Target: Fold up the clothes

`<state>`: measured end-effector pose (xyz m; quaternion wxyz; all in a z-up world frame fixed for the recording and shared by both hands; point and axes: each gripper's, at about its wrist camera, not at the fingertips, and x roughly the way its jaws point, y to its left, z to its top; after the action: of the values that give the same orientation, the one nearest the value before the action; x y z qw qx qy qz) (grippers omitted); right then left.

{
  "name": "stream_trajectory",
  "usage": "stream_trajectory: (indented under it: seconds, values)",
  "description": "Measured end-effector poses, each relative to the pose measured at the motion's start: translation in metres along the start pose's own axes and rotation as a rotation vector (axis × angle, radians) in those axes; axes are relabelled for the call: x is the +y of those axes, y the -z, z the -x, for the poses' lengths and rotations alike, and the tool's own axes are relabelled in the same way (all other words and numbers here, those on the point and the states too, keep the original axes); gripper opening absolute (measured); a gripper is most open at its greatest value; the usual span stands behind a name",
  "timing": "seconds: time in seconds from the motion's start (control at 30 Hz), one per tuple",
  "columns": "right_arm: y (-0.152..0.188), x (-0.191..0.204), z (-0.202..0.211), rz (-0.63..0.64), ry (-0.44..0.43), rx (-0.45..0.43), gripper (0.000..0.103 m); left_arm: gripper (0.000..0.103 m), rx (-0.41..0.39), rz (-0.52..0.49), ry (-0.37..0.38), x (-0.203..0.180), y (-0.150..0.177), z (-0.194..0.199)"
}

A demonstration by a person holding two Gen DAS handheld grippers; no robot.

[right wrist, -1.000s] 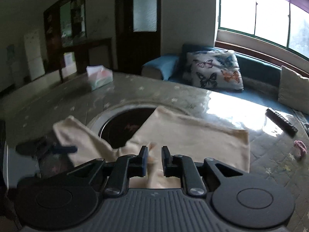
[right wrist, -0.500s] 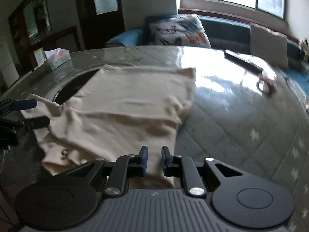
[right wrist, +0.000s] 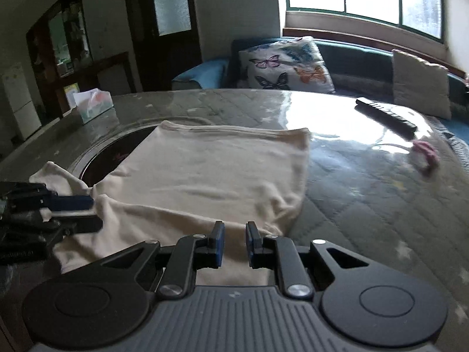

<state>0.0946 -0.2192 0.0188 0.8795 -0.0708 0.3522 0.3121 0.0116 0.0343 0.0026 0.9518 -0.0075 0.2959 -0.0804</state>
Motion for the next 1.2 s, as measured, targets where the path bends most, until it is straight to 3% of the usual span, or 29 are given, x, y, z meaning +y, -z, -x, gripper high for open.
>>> stream_trajectory:
  seconds: [0.03,0.23,0.43,0.57,0.67,1.0,1.2]
  values:
    - [-0.002,0.001,-0.007,0.001,-0.006,0.005,0.014,0.026,0.007,0.000,-0.004,0.001,0.001,-0.002]
    - [0.000,-0.004,-0.022,-0.009,0.002,0.031,0.014,0.019,0.044,0.021,-0.054,0.018,0.013,0.002]
    - [-0.002,0.017,-0.020,0.083,0.042,0.018,0.017,0.022,0.040,0.058,-0.084,0.033,0.020,0.019]
    - [-0.003,0.040,-0.024,0.115,-0.013,0.032,0.017,0.022,0.019,0.108,-0.125,0.049,0.021,0.035]
    - [-0.001,0.063,-0.029,0.160,-0.061,0.049,0.017,0.033,0.001,0.150,-0.180,0.067,0.021,0.046]
    - [0.008,0.139,-0.036,0.313,-0.190,0.054,0.024,0.044,-0.026,0.344,-0.453,0.144,0.033,0.079]
    - [0.007,0.158,-0.032,0.343,-0.232,0.041,0.027,0.050,-0.028,0.437,-0.541,0.172,0.043,0.093]
